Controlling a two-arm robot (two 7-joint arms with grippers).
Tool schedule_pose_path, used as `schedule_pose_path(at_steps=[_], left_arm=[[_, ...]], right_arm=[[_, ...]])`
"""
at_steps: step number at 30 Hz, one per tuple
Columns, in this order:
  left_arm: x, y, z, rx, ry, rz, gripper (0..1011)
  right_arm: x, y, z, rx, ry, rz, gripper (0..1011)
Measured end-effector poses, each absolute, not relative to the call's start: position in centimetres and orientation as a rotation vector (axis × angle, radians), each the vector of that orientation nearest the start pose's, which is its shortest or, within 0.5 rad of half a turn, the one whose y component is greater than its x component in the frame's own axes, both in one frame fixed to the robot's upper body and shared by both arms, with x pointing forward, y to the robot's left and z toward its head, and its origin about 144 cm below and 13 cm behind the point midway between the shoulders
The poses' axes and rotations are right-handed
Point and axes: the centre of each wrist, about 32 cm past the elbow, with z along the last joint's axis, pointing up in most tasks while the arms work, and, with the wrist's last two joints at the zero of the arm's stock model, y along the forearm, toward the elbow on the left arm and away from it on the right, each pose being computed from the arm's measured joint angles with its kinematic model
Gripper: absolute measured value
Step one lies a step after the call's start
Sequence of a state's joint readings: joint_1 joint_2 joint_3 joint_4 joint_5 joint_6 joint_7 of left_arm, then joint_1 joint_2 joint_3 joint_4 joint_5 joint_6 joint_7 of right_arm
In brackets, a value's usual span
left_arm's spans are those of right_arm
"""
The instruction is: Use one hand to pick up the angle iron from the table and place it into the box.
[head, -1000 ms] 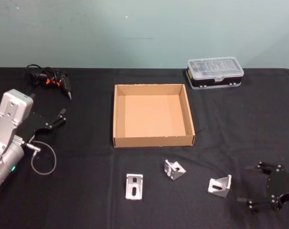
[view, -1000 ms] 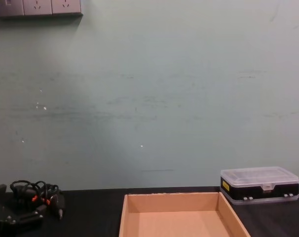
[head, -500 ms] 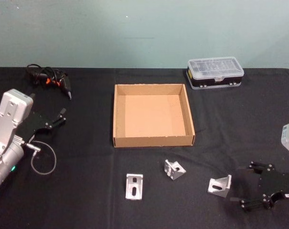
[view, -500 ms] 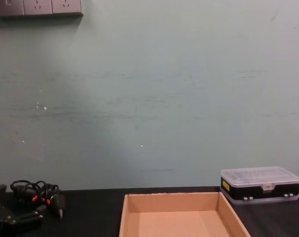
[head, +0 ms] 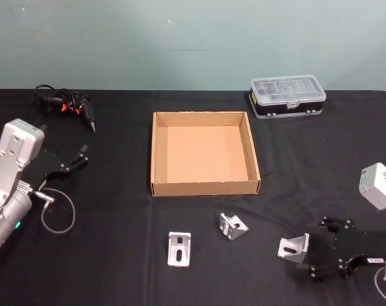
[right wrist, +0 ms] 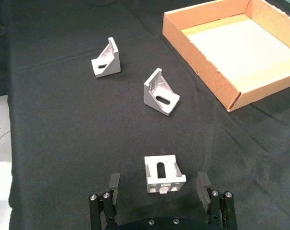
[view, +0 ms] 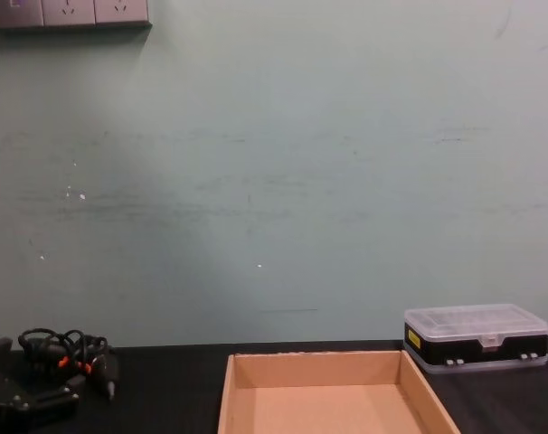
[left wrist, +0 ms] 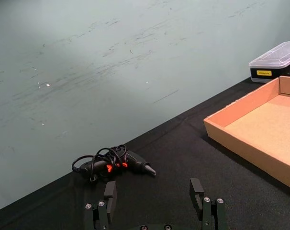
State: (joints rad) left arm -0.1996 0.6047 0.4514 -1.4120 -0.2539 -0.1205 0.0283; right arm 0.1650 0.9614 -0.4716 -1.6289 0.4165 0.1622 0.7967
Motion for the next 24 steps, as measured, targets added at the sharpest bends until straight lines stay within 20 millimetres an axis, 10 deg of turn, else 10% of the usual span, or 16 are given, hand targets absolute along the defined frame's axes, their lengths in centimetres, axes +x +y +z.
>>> schedule_pose_path(at_steps=[24], left_arm=[[48.9,31.0,114.0,0.304,-0.285,1.248,1000]], right_arm=[[47.8,-36.5,120.0,-0.644,0.018,-0.420,1000]])
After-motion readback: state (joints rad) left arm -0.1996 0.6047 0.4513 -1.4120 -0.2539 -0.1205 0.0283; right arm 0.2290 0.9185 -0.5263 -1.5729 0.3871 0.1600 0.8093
